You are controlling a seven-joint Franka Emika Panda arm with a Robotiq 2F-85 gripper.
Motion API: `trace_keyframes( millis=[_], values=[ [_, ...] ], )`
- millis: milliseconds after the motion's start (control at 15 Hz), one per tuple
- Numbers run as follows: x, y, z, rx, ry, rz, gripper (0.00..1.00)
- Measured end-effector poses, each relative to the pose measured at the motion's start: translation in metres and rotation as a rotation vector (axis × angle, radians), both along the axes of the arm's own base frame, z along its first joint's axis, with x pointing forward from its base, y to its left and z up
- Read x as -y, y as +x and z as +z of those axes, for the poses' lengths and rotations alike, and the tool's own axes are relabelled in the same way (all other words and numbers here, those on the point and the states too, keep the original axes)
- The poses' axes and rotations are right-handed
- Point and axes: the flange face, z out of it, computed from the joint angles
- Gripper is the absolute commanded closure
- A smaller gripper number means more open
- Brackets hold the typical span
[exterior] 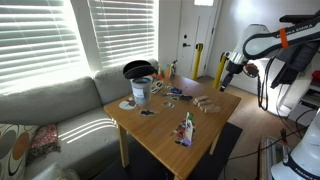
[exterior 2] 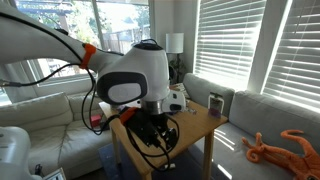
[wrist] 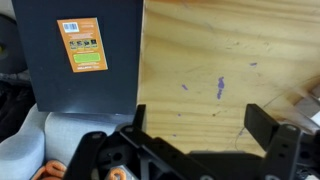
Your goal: Pick up the top stacked wooden block and place it vertically on the left side of the table
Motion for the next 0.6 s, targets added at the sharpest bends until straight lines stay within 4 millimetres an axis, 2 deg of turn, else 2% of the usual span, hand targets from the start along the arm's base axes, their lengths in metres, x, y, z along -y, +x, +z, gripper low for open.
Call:
trace_keyframes(
  millis=[133, 400, 600],
  values=[
    [-0.018, 0.010, 0.012, 0.041, -0.039, 0.083, 0.00],
    [-0.089, 0.030, 0.036, 0.087, -0.097, 0.288, 0.00],
    [-0.135, 0.037, 0.044, 0.087, -0.154, 0.437, 0.00]
  ],
)
